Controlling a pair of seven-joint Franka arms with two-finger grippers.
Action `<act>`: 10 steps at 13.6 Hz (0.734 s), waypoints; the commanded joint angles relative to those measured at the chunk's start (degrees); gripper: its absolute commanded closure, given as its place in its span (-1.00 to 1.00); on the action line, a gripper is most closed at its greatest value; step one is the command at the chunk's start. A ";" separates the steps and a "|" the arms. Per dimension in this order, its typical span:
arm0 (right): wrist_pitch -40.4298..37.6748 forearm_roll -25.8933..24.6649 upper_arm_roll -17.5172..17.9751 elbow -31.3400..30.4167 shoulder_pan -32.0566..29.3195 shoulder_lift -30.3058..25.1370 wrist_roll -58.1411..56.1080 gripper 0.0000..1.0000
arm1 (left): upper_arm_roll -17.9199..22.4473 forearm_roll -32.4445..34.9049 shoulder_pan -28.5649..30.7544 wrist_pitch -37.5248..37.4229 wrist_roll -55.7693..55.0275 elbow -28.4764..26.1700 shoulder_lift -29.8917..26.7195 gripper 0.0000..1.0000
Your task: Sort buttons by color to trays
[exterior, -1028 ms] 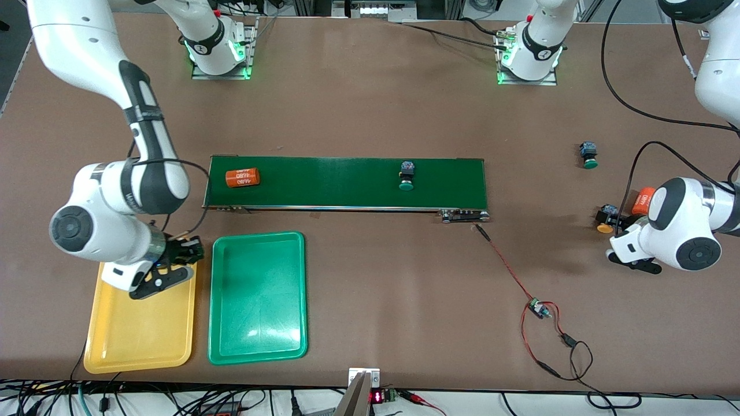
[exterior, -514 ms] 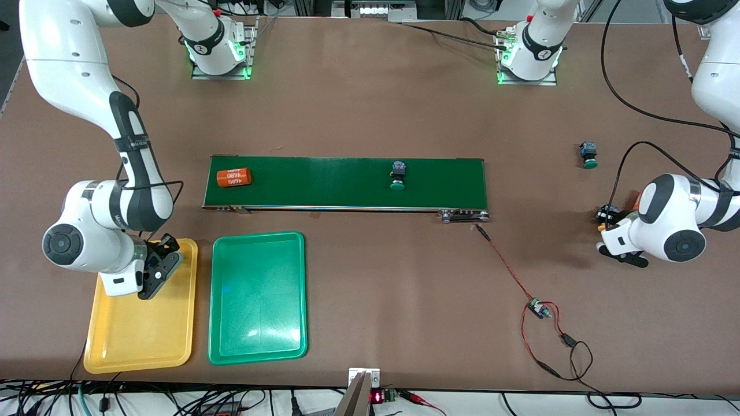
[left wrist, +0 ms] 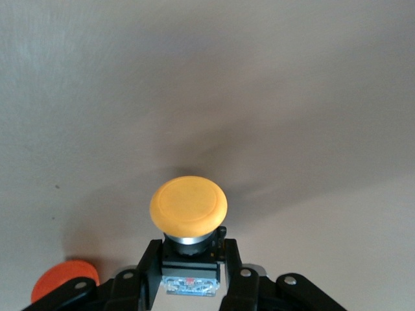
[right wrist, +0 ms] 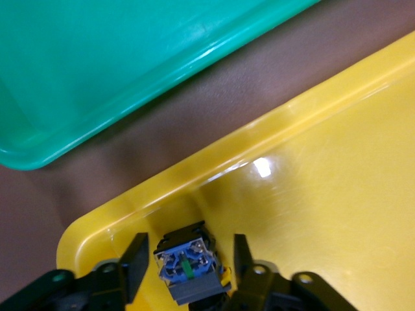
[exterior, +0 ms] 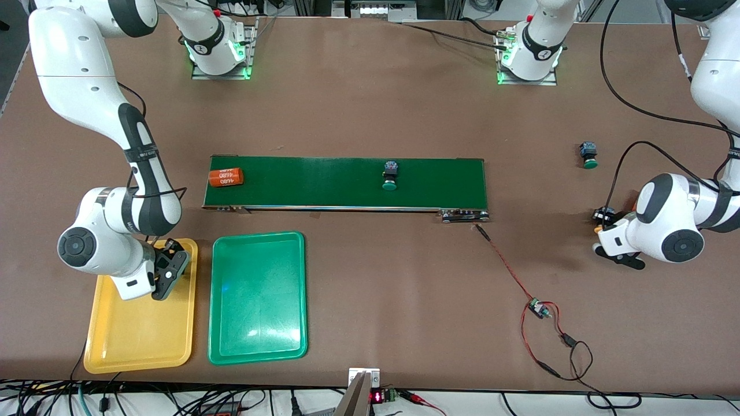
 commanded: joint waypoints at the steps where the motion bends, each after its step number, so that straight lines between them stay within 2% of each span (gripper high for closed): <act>1: -2.09 0.16 0.78 0.11 -0.09 -3.19 2.98 -1.00 | -8.18 -0.04 0.13 -10.67 -2.39 3.71 -2.24 0.92; 3: -7.61 0.25 0.95 0.11 0.27 -5.91 9.89 -1.00 | -14.68 -3.62 0.39 -14.65 -8.62 4.17 -2.24 0.92; 4: -10.25 0.25 1.13 0.11 0.96 -7.40 14.46 -1.00 | -16.11 -7.73 0.13 -14.93 -12.48 4.08 -2.07 0.92; 6: -15.00 0.25 2.70 0.11 3.33 -11.00 25.17 -1.00 | -16.73 -17.22 -2.22 -14.32 -18.55 3.03 -1.54 0.92; 7: -17.20 0.25 3.50 0.11 5.17 -12.68 31.85 -1.00 | -16.65 -19.53 -4.77 -13.79 -21.72 2.85 -1.10 0.92; 10: -22.75 0.16 3.77 0.02 13.68 -16.29 54.97 -1.00 | -16.47 -20.43 -14.77 -9.49 -33.92 2.76 -1.01 0.92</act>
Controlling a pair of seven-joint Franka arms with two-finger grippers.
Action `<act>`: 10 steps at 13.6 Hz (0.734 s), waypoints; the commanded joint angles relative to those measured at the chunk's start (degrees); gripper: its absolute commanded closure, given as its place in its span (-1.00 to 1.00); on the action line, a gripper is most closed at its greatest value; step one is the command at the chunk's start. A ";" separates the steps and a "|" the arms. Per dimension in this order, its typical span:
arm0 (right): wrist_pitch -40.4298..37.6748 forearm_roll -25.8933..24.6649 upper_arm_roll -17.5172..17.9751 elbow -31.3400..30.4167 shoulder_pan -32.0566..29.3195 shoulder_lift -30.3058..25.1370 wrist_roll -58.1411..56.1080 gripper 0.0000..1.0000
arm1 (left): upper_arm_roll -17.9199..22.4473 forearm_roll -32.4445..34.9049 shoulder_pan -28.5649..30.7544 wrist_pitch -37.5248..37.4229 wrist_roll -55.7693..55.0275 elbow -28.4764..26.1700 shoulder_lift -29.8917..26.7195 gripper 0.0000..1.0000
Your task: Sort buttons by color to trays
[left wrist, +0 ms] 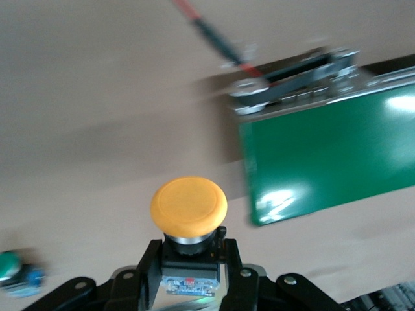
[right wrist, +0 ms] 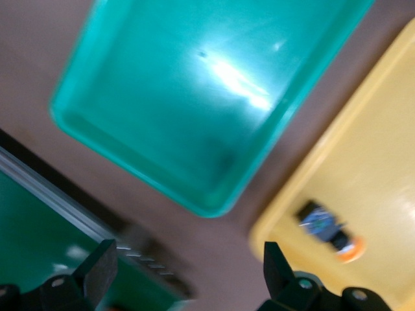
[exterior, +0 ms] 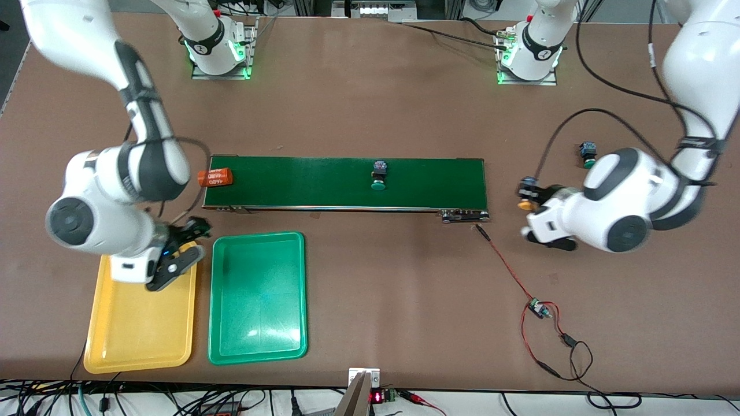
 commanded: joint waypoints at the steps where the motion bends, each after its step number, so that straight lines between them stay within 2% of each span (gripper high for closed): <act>1: -2.33 -0.04 -0.31 -1.40 7.72 -3.18 16.10 -1.00 | 0.74 -0.85 -9.15 3.37 -9.45 0.25 0.28 0.88; 3: -2.33 -0.04 -0.22 -1.49 11.68 -3.10 25.59 -1.00 | 2.23 -0.85 -13.04 9.25 -12.71 -1.06 1.86 0.88; 5: -1.54 -0.04 -0.31 -1.49 15.55 -2.58 33.34 -1.00 | 2.33 -0.85 -14.02 11.82 -13.69 -1.25 3.18 0.88; 7: -0.22 0.05 -0.31 -1.93 18.28 -1.88 38.80 -1.00 | 2.33 -0.93 -16.29 14.45 -17.62 -1.68 3.97 0.71; 8: 0.04 0.05 -0.22 -1.93 19.17 -1.44 41.00 -1.00 | 2.42 -0.93 -16.83 14.55 -19.39 -1.60 4.59 0.06; 9: 0.74 0.05 -0.31 -2.01 19.96 -1.17 41.98 -1.00 | 2.50 -0.93 -16.74 14.55 -19.50 -1.60 4.68 -0.99; 10: 1.27 0.31 -0.22 -2.28 20.58 -0.73 42.95 -1.00 | 2.42 -0.93 -16.39 14.38 -19.58 -1.42 4.59 -1.00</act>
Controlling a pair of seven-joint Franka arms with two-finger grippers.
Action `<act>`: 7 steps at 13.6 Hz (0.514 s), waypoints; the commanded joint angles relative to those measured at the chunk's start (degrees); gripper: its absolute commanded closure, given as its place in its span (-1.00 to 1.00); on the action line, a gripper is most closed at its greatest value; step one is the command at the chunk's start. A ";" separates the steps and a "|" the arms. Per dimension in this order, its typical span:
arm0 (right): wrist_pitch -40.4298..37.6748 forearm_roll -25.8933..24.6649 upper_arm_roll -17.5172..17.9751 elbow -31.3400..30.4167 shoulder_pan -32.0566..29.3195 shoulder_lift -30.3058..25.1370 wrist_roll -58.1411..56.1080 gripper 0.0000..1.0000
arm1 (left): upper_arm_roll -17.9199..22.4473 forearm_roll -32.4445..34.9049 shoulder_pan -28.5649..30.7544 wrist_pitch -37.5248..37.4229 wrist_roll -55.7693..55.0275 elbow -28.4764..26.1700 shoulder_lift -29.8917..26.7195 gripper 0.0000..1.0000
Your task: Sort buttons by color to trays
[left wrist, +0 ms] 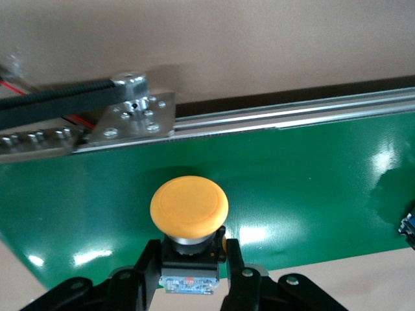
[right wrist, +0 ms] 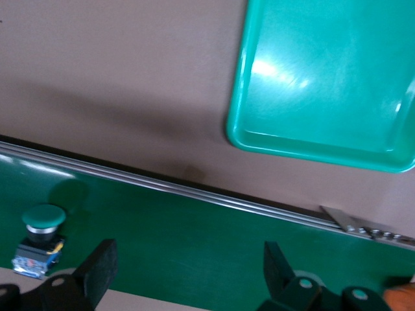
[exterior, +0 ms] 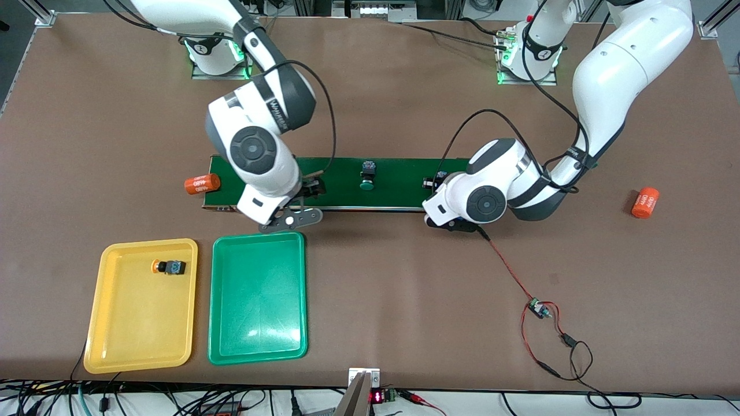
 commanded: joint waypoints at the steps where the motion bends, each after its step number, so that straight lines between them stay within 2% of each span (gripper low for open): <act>1: 2.13 2.17 -0.51 -1.41 1.63 0.34 3.96 -1.00 | 0.16 -0.81 0.08 -0.04 -1.26 0.44 -0.72 -1.00; 4: 3.01 3.94 -0.51 -2.29 3.73 0.42 7.74 -1.00 | -0.45 -0.64 2.09 -1.61 -1.26 1.41 -2.47 -1.00; 7: 5.46 3.94 -0.51 -2.90 6.55 1.65 13.72 -1.00 | -0.54 -0.20 3.25 -10.90 -0.47 9.37 -3.71 -1.00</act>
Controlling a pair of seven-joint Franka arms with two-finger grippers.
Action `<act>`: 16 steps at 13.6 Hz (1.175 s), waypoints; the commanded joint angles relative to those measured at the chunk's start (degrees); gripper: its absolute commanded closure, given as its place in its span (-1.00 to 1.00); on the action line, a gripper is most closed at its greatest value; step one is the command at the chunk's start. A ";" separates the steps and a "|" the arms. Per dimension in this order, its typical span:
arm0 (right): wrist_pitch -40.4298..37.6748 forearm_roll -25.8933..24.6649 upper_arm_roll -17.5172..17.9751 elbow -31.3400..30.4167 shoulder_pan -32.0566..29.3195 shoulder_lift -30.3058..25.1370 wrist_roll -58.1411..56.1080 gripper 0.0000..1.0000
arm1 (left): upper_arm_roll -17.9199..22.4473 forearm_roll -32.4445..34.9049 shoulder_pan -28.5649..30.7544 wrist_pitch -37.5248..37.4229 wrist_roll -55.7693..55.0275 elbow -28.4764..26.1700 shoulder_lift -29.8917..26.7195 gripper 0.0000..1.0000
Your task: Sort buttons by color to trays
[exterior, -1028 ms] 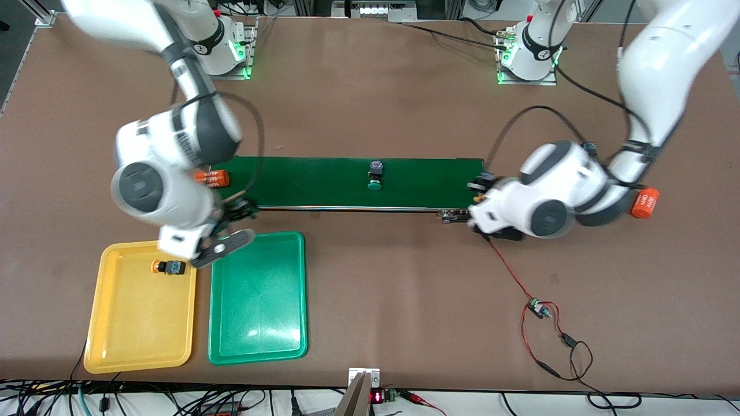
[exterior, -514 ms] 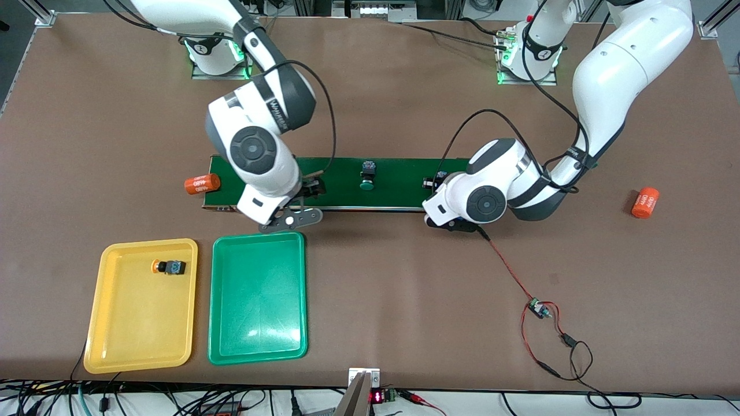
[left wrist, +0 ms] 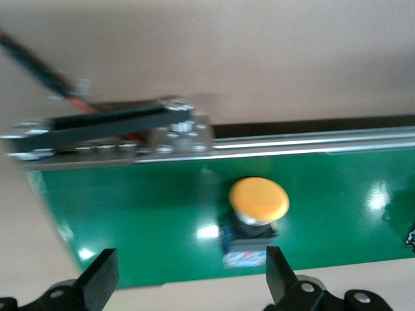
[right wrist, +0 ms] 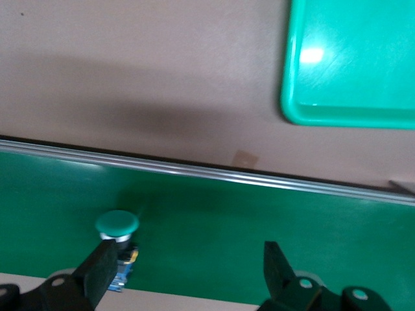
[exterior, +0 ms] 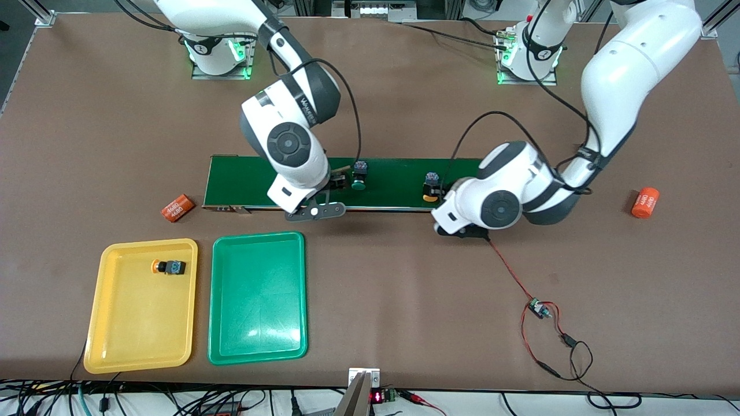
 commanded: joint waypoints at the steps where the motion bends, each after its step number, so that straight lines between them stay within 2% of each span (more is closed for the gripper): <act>1: 2.17 0.65 -0.60 -1.60 3.13 0.34 5.50 -1.00 | 0.01 -0.03 0.55 -10.42 0.58 8.47 -1.87 -1.00; 3: 3.39 0.56 -0.60 -2.48 4.54 0.78 8.76 -1.00 | 0.80 0.93 1.86 -14.66 1.89 11.93 -1.78 -1.00; 6: 8.04 0.47 -0.60 -7.12 5.86 0.78 11.40 -1.00 | 1.59 3.03 10.37 -17.56 10.65 11.23 -1.60 -1.00; 8: 9.38 0.47 -0.60 -9.59 6.21 0.43 11.84 -1.00 | 2.12 7.33 14.07 -20.99 15.59 11.23 -1.60 -1.00; 11: 9.38 0.55 -0.60 -11.62 6.13 0.17 11.93 -1.00 | 3.26 16.55 16.54 -24.86 16.83 10.27 -1.52 -1.00; 12: 9.38 0.82 -0.60 -11.80 5.95 0.26 12.02 -0.91 | 4.49 18.15 17.59 -25.04 18.14 9.40 -1.51 -1.00; 13: 9.38 0.91 -0.60 -11.80 5.78 0.26 12.28 -0.55 | 5.72 19.03 19.26 -24.61 21.11 7.91 -1.43 -1.00; 15: 9.03 0.91 -0.60 -11.89 6.04 0.34 18.23 0.35 | 6.69 21.23 22.60 -22.51 29.45 7.02 -0.73 -1.00; 16: 8.94 0.91 -0.60 -11.80 6.30 0.34 19.48 0.55 | 7.48 22.02 24.18 -21.28 32.97 6.75 -0.46 -1.00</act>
